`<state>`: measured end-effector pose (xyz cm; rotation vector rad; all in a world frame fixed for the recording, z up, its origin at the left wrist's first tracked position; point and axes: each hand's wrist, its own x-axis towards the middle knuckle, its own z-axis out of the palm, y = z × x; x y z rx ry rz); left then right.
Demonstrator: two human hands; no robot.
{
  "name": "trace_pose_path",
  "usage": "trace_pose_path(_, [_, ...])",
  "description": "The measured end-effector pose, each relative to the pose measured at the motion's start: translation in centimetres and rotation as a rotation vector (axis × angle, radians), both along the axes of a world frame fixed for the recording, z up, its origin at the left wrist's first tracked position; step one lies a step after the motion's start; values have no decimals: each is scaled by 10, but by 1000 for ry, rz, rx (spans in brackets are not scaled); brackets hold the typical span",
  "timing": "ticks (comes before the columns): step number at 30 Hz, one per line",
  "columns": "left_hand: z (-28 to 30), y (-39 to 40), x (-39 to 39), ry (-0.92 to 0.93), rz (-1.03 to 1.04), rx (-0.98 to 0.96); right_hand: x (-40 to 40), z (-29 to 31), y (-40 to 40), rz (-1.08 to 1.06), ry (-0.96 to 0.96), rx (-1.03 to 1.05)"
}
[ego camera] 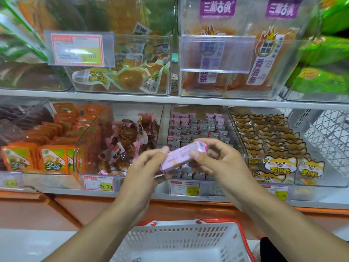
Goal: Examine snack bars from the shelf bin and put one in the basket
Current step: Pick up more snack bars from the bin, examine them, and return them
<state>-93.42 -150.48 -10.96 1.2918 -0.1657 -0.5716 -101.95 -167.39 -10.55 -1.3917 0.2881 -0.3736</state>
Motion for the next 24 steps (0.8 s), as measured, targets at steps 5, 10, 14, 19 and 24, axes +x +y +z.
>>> trace_pose_path(5, [-4,-2,0,-56,24,-39,5,-1,-3,-53,99,98])
trace_pose_path(10, [-7,-7,4,62,20,-55,8,3,-5,8,128,191])
trace_pose_path(14, [-11,-11,4,30,16,-75,13,8,-8,-116,70,188])
trace_pose_path(19, [-21,-20,0,-589,-59,326,38,20,-49,-477,5,-162])
trace_pose_path(24, [-31,-38,-9,-1144,-362,676,83,9,-89,-620,246,-845])
